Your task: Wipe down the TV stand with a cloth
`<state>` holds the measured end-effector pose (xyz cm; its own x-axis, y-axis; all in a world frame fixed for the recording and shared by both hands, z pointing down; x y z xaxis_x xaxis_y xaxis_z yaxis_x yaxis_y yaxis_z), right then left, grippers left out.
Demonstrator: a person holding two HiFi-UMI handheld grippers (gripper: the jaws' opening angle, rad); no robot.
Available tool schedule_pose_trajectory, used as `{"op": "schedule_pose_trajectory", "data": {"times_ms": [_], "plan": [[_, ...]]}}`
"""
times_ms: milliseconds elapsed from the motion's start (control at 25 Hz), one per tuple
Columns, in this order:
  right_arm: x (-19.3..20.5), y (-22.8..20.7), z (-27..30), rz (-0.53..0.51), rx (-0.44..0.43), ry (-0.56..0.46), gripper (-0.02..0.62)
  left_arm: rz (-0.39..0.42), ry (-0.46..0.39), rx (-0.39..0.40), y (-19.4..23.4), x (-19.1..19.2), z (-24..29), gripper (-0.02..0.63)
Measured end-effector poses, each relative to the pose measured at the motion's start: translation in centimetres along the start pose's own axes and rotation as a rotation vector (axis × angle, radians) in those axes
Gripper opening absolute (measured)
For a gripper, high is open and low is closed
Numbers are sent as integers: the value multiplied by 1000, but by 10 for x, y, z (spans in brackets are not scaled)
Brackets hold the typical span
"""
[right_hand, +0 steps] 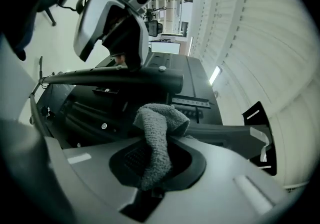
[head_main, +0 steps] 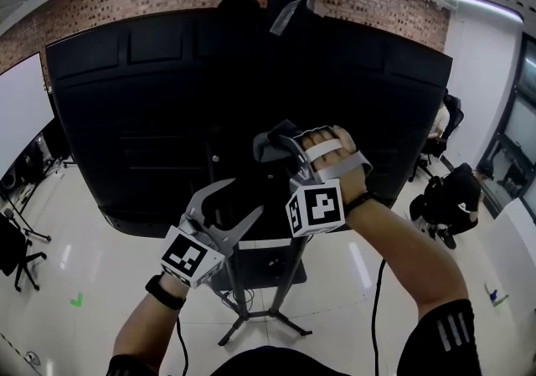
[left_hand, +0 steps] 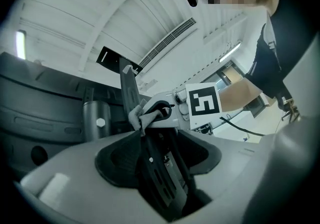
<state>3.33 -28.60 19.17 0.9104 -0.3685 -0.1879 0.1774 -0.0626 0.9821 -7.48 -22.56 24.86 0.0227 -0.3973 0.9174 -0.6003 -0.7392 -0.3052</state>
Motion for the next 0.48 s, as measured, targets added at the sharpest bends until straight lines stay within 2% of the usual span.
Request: {"op": "schedule_pose_trajectory", "data": {"times_ms": [200,480], "plan": [[-16,14,0,-128,-28,44,38,-41,-2,-4,-3,9,-6,253],[-34,59,4,-96,-94,43,37,-77,24,5,-10,34,-9,253]]}}
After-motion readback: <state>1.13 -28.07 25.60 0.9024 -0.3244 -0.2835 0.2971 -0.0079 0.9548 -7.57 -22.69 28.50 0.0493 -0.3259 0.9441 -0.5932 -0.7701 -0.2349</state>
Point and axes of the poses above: the fingertips, and each gripper's own axes: z forward along the fingers, y to its left, x out of its underside, the point moved 7 cm from there along -z, backward along the fingers, and after that the axes turned 2 degrees about -z, right-handed, at the moved point
